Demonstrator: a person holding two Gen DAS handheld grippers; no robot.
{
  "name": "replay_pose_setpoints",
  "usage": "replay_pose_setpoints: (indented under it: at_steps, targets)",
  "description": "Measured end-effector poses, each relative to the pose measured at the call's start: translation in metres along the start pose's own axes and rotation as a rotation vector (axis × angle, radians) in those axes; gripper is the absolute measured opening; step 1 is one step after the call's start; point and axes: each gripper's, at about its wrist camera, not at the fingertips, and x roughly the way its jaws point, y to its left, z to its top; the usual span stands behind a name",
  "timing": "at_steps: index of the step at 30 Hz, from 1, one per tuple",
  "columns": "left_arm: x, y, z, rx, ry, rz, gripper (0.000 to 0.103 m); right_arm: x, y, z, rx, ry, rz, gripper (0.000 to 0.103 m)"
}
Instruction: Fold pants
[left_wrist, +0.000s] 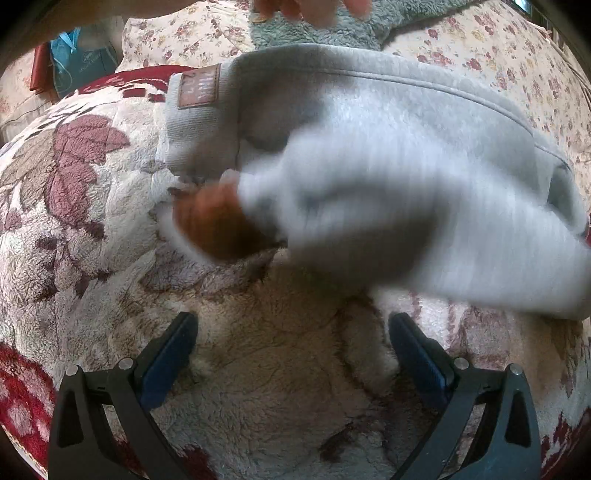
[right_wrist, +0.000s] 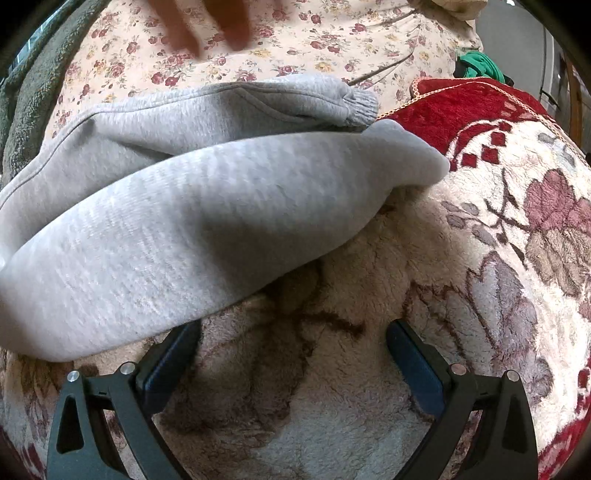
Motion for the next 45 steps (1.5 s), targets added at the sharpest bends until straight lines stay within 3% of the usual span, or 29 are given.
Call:
replay_pose_setpoints:
  at_steps: [33, 37, 41, 45]
  targets:
    - [0.001, -0.002, 0.003, 0.003, 0.003, 0.006, 0.103, 0.004, 0.002, 0.003, -0.008, -0.001, -0.006, 0.103]
    - [-0.004, -0.006, 0.004, -0.016, 0.039, 0.042, 0.103, -0.001, 0.006, 0.000, -0.020, 0.044, -0.021, 0.103]
    - [-0.031, -0.012, -0.007, -0.050, -0.005, -0.011, 0.103, -0.027, 0.012, -0.010, -0.057, 0.082, 0.051, 0.103]
    - [-0.064, -0.009, -0.003, -0.099, -0.064, -0.076, 0.103, -0.055, 0.026, -0.020, -0.130, 0.054, 0.170, 0.103]
